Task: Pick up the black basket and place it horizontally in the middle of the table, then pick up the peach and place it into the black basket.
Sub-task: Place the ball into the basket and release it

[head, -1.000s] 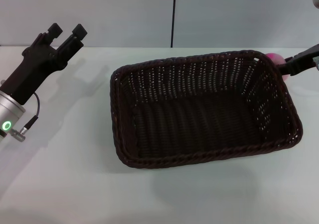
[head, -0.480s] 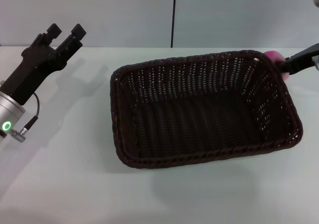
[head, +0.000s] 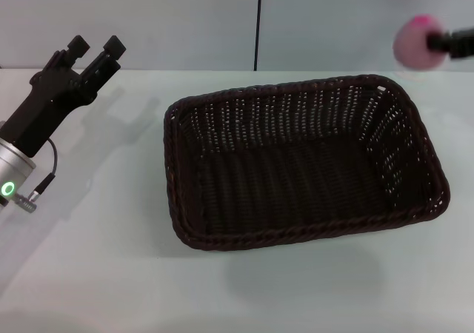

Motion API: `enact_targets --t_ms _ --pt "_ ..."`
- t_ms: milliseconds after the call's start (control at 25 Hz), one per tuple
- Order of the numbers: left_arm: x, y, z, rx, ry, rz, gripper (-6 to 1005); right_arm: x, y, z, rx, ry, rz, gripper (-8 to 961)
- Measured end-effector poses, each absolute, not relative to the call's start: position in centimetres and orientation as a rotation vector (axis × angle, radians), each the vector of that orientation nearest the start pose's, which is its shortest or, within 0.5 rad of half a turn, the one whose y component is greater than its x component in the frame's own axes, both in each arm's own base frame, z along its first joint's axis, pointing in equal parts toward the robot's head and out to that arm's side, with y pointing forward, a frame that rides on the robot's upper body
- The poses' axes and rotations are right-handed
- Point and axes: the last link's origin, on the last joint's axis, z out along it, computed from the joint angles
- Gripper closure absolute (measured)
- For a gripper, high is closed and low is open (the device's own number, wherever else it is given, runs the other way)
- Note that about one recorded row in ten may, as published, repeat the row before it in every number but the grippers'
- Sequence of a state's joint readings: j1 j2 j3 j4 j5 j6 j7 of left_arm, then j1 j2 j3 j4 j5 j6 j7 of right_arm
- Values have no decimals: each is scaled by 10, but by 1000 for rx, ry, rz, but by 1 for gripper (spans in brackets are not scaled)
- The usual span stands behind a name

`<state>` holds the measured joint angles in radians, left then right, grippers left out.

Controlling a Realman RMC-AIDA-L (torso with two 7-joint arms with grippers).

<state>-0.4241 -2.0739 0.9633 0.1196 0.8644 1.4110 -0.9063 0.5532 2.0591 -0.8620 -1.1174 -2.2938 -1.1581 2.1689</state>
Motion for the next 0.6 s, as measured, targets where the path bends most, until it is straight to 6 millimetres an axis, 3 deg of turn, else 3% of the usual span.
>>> enact_targets --t_ms 120,240,440,600 --pt "-305 313 -7 -1840 -825 -1214 157 230 397 91 -2254 887 458 891" --pt "-306 313 -7 -1840 -825 -1214 158 195 371 92 -2436 677 759 917" --pt "-305 314 -7 -1840 -825 -1215 158 170 357 74 -2647 559 867 926" --pt "-306 313 -7 -1839 -827 -1214 158 162 358 46 -2811 585 774 896"
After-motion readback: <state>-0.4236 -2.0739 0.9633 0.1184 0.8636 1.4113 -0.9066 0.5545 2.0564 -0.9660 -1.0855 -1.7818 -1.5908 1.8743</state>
